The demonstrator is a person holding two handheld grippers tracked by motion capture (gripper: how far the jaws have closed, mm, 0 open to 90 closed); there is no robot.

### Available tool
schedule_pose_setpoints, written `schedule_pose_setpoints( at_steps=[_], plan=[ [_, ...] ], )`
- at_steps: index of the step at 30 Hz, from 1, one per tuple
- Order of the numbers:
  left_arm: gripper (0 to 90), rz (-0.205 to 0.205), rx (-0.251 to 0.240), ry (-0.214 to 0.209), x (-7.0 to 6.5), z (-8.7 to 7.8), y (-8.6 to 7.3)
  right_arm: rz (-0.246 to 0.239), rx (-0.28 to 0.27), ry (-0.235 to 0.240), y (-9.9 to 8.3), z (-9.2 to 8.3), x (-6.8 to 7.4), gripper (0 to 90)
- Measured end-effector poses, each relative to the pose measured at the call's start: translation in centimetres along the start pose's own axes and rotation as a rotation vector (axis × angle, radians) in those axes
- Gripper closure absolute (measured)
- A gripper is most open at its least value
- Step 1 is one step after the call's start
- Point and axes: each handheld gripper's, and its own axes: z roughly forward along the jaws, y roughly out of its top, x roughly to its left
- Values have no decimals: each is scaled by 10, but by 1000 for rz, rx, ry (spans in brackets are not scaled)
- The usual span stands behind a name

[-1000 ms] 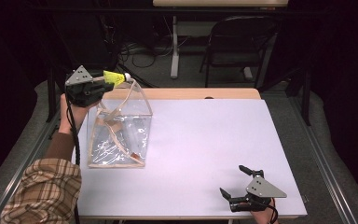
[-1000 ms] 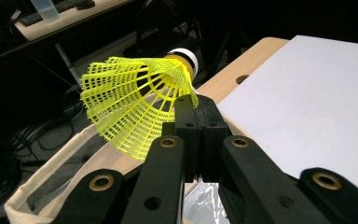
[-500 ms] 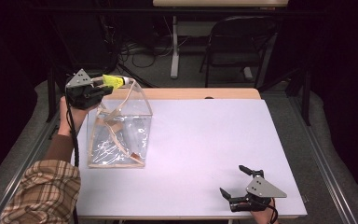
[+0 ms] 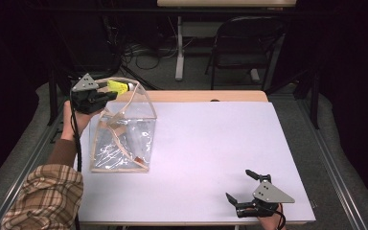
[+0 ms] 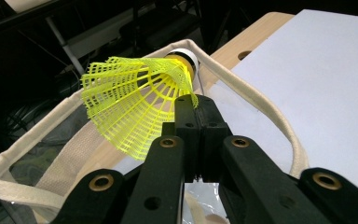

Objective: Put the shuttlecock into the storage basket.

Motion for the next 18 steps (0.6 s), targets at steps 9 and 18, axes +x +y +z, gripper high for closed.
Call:
schedule_pose_setpoints(
  at_steps=[9,18],
  plan=[
    [895,-5,23,-5,1,7,-4,0,0,1,0,0,0,7],
    [895,-12,42,-13,1,14,-7,0,0,1,0,0,0,6]
  ],
)
